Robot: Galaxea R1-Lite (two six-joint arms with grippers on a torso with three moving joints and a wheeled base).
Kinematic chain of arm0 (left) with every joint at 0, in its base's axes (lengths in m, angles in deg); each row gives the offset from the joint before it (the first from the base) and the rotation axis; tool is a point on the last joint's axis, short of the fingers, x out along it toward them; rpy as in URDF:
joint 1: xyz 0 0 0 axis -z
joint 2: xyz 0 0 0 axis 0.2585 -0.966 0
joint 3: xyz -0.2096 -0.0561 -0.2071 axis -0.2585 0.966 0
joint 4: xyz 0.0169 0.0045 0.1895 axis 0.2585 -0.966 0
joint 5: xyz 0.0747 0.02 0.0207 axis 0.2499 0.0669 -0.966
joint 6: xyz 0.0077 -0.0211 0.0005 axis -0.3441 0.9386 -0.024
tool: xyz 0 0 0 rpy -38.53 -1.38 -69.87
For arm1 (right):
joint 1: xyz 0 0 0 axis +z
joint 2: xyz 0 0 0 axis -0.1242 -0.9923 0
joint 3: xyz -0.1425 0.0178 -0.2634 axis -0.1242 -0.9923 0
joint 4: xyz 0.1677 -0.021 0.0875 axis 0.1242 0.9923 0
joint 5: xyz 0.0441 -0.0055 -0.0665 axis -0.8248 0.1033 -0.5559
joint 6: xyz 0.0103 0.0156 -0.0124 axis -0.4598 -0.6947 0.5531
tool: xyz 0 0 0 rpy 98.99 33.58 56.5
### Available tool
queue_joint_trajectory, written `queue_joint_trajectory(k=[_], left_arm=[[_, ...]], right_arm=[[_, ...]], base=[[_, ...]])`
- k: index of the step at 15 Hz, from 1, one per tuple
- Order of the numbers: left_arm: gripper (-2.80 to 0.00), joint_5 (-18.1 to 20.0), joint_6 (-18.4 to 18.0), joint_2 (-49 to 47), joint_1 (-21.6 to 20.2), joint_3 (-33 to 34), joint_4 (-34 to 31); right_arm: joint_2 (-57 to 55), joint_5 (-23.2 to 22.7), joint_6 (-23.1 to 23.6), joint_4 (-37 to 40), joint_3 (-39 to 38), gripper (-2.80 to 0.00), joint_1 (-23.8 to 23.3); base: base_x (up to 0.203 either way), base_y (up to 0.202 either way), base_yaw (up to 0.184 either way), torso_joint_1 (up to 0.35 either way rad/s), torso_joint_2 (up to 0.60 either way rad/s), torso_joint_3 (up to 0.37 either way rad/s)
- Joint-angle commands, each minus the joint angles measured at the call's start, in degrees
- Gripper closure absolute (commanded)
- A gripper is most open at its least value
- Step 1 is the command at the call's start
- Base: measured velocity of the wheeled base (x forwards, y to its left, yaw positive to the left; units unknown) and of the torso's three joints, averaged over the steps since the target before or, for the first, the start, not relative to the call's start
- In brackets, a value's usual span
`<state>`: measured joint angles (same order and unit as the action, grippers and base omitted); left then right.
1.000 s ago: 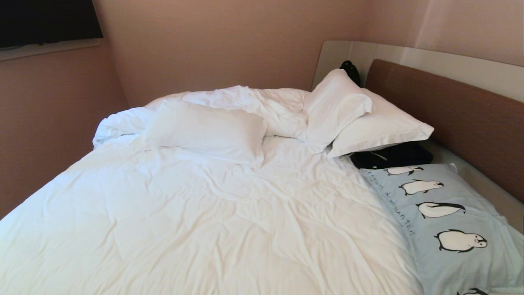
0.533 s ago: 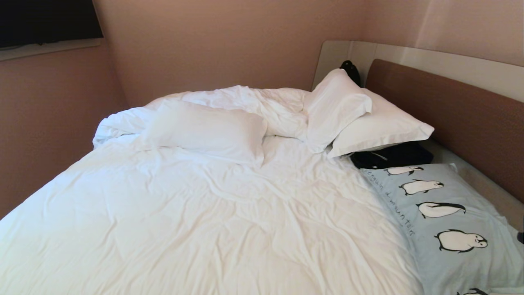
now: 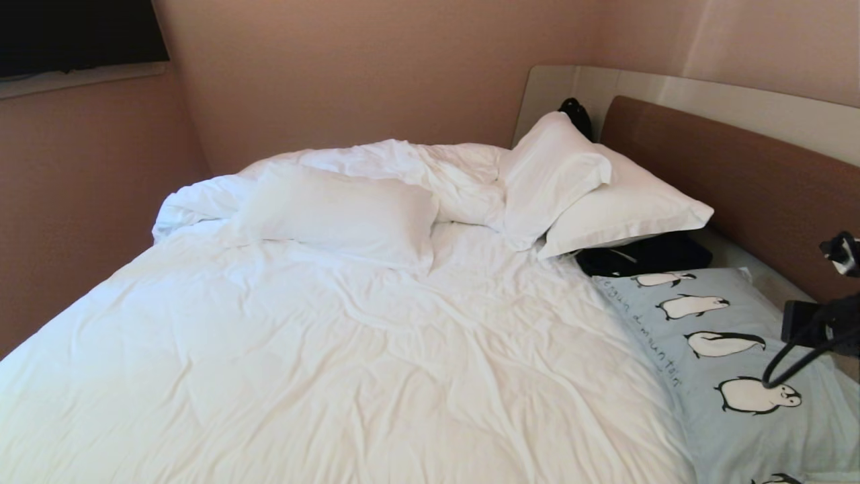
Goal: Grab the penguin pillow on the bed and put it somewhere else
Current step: Pick up the pillow
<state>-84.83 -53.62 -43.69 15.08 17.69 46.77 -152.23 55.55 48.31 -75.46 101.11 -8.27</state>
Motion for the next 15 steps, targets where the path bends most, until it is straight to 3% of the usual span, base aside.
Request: queue_joint_trajectory(k=[1, 9, 10, 15], left_arm=[[0.0, 0.0, 0.0, 0.0, 0.0, 0.0, 0.0], [0.0, 0.0, 0.0, 0.0, 0.0, 0.0, 0.0], [0.0, 0.0, 0.0, 0.0, 0.0, 0.0, 0.0], [0.0, 0.0, 0.0, 0.0, 0.0, 0.0, 0.0]], right_arm=[[-12.3, 0.2, -2.4, -0.9, 4.7, 0.0, -3.1], [-26.6, 0.3, -6.7, -0.9, 12.7, 0.0, -7.1], [-27.9, 0.2, -6.5, -0.9, 13.7, -2.8, -7.2], [-33.6, -1.3, -3.5, -1.1, 17.2, -2.8, -7.3]], base=[[0.0, 0.0, 0.0, 0.0, 0.0, 0.0], [0.0, 0.0, 0.0, 0.0, 0.0, 0.0], [0.0, 0.0, 0.0, 0.0, 0.0, 0.0], [0.0, 0.0, 0.0, 0.0, 0.0, 0.0]])
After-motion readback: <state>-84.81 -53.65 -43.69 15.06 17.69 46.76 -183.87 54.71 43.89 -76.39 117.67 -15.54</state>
